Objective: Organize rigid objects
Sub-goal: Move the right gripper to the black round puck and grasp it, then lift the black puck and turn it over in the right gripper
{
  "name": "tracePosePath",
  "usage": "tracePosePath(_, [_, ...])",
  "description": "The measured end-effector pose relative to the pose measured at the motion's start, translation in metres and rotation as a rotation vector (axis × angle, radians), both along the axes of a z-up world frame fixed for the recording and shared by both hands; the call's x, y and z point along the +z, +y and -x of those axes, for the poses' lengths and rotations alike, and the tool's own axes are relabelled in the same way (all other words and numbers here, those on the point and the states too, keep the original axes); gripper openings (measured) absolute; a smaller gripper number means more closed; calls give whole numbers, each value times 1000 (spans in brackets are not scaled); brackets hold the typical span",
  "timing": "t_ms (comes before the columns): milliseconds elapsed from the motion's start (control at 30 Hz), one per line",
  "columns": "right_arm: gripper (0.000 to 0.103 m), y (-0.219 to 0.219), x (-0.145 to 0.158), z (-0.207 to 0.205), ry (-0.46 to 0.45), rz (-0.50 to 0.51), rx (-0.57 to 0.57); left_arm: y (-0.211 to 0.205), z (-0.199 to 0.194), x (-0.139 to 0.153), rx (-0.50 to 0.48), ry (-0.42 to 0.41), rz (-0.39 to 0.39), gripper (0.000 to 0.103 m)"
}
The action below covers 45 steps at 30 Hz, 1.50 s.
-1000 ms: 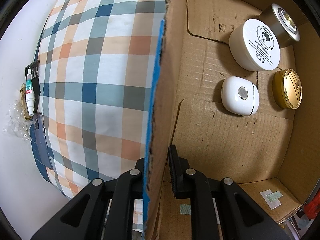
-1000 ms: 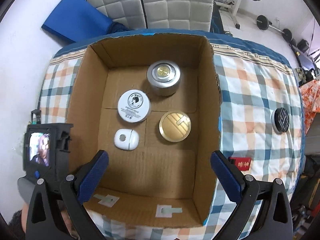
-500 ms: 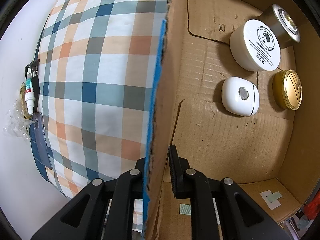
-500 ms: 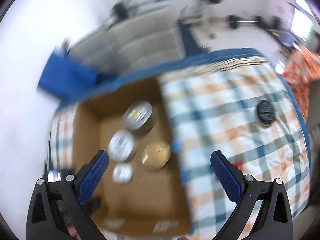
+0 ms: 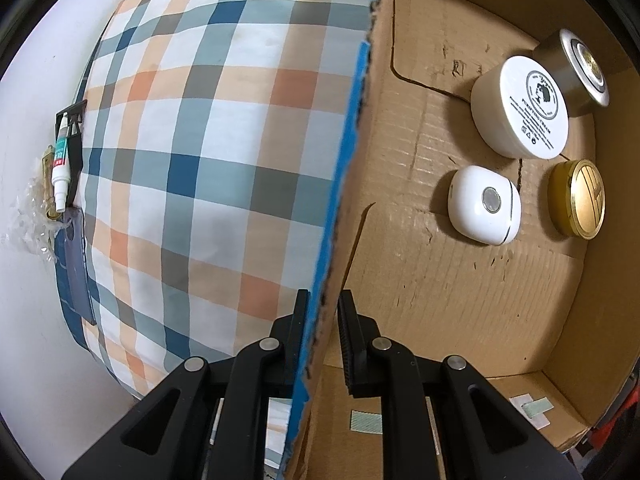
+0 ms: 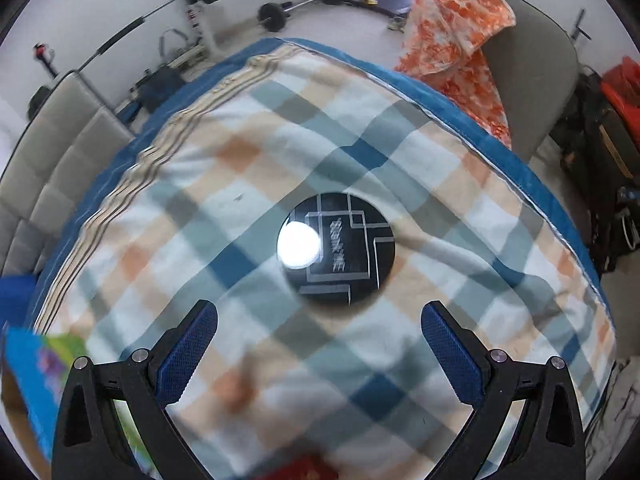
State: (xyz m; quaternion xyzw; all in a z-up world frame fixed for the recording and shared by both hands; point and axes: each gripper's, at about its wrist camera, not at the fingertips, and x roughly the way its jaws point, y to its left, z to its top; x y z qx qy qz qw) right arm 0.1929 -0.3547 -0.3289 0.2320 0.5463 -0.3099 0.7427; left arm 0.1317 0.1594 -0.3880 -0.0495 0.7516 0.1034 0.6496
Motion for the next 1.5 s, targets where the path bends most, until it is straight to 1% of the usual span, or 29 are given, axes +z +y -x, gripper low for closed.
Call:
tracePosePath(67, [102,-9,-12,-6,-1,-16,-41,3,1,-1,13,-2,0,12])
tracePosePath(100, [100,-12,-18,-10,9,-20,-59,4,2,-1,17,-2,-1,12])
tracePosePath(133, [92,-15,-24,-13,16,-25,-74,5,2,-1,20,-3,-2,12])
tracePosePath(200, [85,-19,-36,-20,42,-29,-94,7,3,-1,24,-2,0,12])
tracePosePath(233, [77,-21,-40,-21,55,-30,-105,7,3,-1,24,-1,1,12])
tracePosePath(267, [76,-23,-42,-22,60,-28,-111,8,3,-1,27,-1,4,12])
tracePosePath(400, [76,-18,-42,-28,73,-22,-57,10,4,-2,27,-1,4,12])
tracePosePath(533, [75,5,-44,-32,107,-58,97,11,4,-3,17,0,2,12])
tracePosePath(600, [75,27,-45,-33,159,-81,186,10,3,-4,8,0,0,12])
tracePosePath(667, [75,44,-46,-31,185,-121,247,9,3,-5,6,-1,0,12])
tracePosePath(800, [74,81,-50,-30,282,-187,376,8,2,-6,3,-1,1,12])
tracePosePath(867, [74,93,-52,-31,309,-195,417,6,2,-6,2,-2,1,12])
tracePosePath(933, [75,102,-55,-35,349,-179,450,4,2,-6,-1,-4,0,12])
tracePosePath(1033, [78,107,-59,-42,372,-183,459,2,2,-6,-8,-6,-2,12])
tracePosePath(1200, [78,101,-70,-55,397,-194,461,1,3,-6,-6,-6,4,12])
tracePosePath(1300, [77,100,-75,-57,391,-194,459,0,3,-7,-10,-6,5,12])
tracePosePath(1433, [76,109,-68,-55,378,-155,479,0,3,-6,-20,-4,4,12])
tracePosePath(1500, [76,113,-57,-52,345,-136,485,-1,2,-6,-24,-5,4,12])
